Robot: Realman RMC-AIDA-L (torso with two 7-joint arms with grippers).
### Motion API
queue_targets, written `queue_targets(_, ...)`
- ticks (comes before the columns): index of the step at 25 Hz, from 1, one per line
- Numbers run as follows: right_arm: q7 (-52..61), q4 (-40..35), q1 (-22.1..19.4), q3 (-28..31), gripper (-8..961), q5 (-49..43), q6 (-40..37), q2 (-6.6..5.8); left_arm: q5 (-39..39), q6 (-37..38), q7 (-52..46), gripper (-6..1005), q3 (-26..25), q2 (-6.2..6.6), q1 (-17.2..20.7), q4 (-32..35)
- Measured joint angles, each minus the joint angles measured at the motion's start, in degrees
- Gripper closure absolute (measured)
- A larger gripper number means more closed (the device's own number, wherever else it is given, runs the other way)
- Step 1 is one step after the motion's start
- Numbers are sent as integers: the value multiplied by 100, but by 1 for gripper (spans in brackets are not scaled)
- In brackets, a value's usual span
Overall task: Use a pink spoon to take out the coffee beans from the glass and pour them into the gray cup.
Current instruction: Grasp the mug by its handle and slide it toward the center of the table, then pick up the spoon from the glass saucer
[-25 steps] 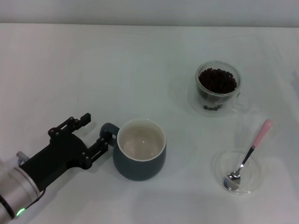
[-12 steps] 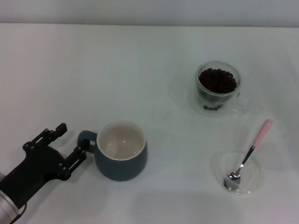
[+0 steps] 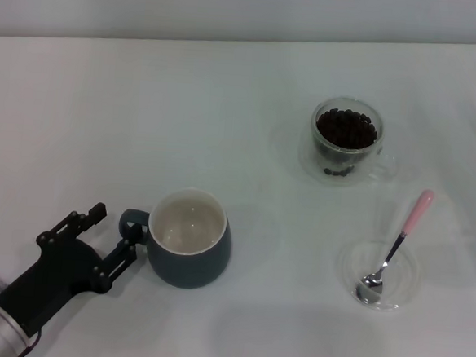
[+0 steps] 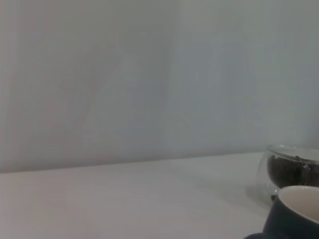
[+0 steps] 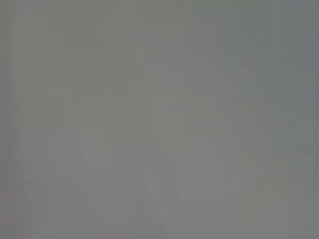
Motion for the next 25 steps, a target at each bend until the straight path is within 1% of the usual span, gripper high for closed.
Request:
queue_targets(4, 278, -43, -80, -65, 213, -3, 55, -5, 86, -199, 17, 357, 6, 7, 155, 4)
queue_targets(8, 1008, -353, -264, -172, 213, -115, 79, -15, 142, -418, 46, 357, 0, 9, 355, 61)
queue_targets(10, 1691, -656, -396, -202, 213, -323, 29, -34, 132, -596, 59, 357, -22, 9, 443, 149)
queue_targets(12, 2500, -986, -488, -206, 212, -645, -28, -82, 97, -823, 61, 358, -76, 8, 545, 240)
queue_targets(13, 3057, -1137, -516, -206, 212, -908, -62, -135, 64, -922, 61, 358, -117, 8, 591, 283)
queue_targets(14, 3525, -1212, -520, -207, 212, -1131, -72, -213, 28, -1040, 64, 358, -178, 2, 651, 342)
queue_targets(16, 4492, -1275, -488, -207, 212, -1606, -62, -403, -77, -1267, 73, 358, -277, -5, 746, 427)
queue_targets(17, 4945, -1252, -448, -206, 213, -1853, -32, -523, -102, -1307, 74, 357, -292, -6, 767, 440)
queue_targets(20, 6029, -1070, -249, -206, 213, -2513, 135, -823, -303, -1480, 92, 357, -306, 2, 809, 471)
queue_targets(21, 6325, -1008, -182, -208, 213, -2727, 206, -884, -369, -1535, 111, 357, -306, 3, 818, 494)
queue_targets(23, 6842, -948, -52, -207, 213, -3162, 356, -960, -506, -1622, 175, 358, -310, -1, 815, 552)
queue_targets(25, 7223, -934, 81, -207, 213, -3556, 461, -978, -662, -1667, 214, 359, -315, 0, 802, 583)
